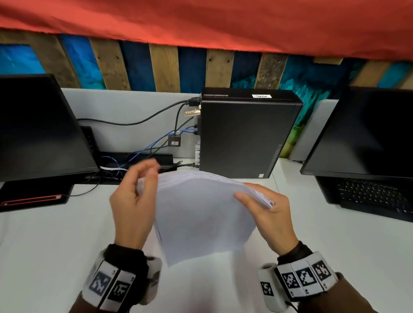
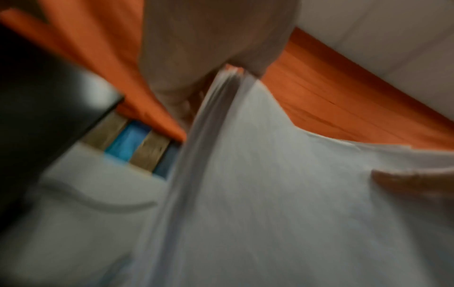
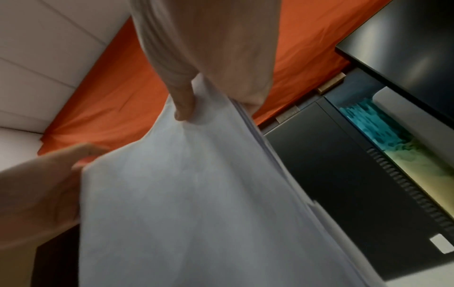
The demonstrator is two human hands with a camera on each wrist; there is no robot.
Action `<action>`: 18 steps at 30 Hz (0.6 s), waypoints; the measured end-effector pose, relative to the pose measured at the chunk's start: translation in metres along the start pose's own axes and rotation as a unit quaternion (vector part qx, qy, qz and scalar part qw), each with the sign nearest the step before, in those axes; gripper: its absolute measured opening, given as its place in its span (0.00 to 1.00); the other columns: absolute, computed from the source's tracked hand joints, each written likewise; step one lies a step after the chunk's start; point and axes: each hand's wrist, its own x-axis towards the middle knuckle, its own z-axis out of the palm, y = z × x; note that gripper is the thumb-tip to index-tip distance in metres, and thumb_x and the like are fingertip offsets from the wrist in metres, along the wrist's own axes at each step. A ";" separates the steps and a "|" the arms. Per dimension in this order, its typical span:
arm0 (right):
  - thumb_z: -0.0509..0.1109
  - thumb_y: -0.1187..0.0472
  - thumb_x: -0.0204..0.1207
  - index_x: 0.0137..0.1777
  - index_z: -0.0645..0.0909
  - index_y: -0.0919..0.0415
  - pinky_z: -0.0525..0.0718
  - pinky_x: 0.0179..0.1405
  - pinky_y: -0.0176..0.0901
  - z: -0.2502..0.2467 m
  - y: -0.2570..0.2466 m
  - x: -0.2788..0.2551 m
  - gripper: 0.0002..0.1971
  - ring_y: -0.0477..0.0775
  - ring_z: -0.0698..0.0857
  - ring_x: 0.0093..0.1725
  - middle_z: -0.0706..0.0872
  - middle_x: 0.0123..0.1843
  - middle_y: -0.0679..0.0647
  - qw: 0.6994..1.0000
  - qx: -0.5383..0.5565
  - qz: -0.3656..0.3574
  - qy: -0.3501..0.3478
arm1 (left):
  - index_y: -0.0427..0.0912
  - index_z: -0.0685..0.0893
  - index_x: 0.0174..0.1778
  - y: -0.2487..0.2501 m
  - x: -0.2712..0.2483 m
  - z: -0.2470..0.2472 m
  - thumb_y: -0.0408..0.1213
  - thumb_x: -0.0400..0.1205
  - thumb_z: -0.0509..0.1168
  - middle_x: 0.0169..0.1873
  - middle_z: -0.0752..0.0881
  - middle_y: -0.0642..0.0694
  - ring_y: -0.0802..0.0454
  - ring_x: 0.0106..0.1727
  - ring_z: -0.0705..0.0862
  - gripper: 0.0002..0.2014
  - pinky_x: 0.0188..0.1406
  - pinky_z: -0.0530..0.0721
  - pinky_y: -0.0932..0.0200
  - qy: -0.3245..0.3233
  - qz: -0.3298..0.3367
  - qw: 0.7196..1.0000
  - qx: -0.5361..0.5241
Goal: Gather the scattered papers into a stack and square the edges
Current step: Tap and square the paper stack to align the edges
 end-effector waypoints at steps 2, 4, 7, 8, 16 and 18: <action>0.76 0.69 0.71 0.44 0.92 0.51 0.83 0.42 0.29 0.003 -0.002 0.000 0.11 0.37 0.88 0.38 0.92 0.37 0.36 0.999 -0.015 -0.027 -0.014 | 0.53 0.76 0.72 0.014 0.003 -0.008 0.62 0.72 0.63 0.71 0.76 0.59 0.51 0.78 0.70 0.33 0.79 0.64 0.37 -0.074 0.168 0.962 0.200; 0.76 0.73 0.70 0.45 0.91 0.57 0.80 0.40 0.25 0.011 -0.010 -0.001 0.11 0.34 0.86 0.35 0.90 0.35 0.33 0.993 -0.029 -0.099 -0.059 | 0.55 0.68 0.79 0.027 0.005 -0.008 0.70 0.67 0.64 0.77 0.72 0.59 0.49 0.83 0.60 0.43 0.76 0.51 0.27 -0.171 0.284 0.859 0.390; 0.76 0.77 0.68 0.52 0.90 0.62 0.84 0.43 0.31 0.023 -0.031 0.000 0.15 0.42 0.89 0.40 0.93 0.43 0.46 0.963 -0.085 -0.227 -0.114 | 0.62 0.81 0.67 0.034 0.007 -0.007 0.59 0.71 0.70 0.55 0.91 0.56 0.48 0.63 0.87 0.27 0.61 0.79 0.37 -0.296 0.307 0.794 0.433; 0.76 0.78 0.67 0.52 0.90 0.61 0.85 0.48 0.33 0.024 -0.034 0.001 0.16 0.42 0.89 0.42 0.93 0.44 0.47 0.953 -0.109 -0.257 -0.115 | 0.64 0.86 0.60 0.033 0.008 -0.010 0.56 0.73 0.68 0.43 0.93 0.57 0.48 0.49 0.91 0.19 0.48 0.85 0.48 -0.321 0.297 0.806 0.400; 0.86 0.44 0.51 0.82 0.53 0.47 0.62 0.79 0.55 -0.042 0.065 -0.005 0.61 0.55 0.61 0.81 0.62 0.82 0.53 0.960 -0.260 0.084 0.060 | 0.35 0.91 0.33 -0.033 0.007 -0.059 0.50 0.67 0.77 0.35 0.94 0.41 0.55 0.32 0.88 0.18 0.27 0.85 0.66 -0.226 -0.125 0.966 0.019; 0.89 0.50 0.45 0.82 0.51 0.46 0.73 0.73 0.57 -0.052 0.083 -0.021 0.67 0.59 0.69 0.78 0.67 0.79 0.55 0.963 -0.040 0.264 0.026 | 0.37 0.93 0.36 -0.056 -0.006 -0.070 0.59 0.49 0.82 0.37 0.94 0.40 0.52 0.34 0.92 0.30 0.27 0.88 0.64 -0.212 -0.229 0.948 -0.059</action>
